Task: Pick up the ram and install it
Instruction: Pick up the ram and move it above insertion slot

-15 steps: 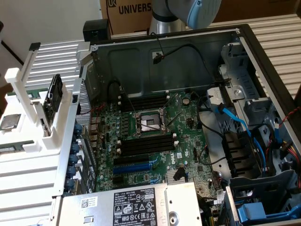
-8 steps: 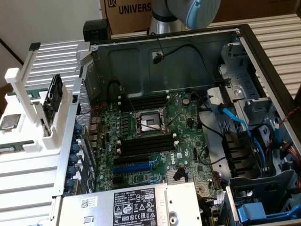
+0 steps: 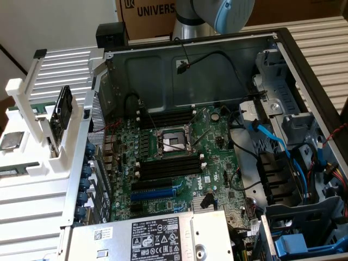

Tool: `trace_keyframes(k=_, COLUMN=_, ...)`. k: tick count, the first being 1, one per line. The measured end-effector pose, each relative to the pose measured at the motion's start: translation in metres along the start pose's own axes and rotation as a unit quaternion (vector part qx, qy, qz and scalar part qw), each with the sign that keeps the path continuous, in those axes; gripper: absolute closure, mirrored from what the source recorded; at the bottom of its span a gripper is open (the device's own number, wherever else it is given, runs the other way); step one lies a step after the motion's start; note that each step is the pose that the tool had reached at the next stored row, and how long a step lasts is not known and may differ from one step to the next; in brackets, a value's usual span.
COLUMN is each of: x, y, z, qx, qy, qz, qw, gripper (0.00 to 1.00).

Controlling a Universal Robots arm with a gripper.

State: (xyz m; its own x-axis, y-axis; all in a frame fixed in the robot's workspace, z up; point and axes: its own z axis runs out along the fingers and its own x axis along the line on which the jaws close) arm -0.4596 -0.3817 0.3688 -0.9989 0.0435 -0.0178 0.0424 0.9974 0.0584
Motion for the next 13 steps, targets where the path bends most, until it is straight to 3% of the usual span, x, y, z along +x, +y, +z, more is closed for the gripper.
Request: trace_keyframes(k=13, x=0.0064, y=-0.0002, z=0.0001, qx=-0.0005, qy=0.0006, qz=-0.004, qw=1.0000, gripper=0.90)
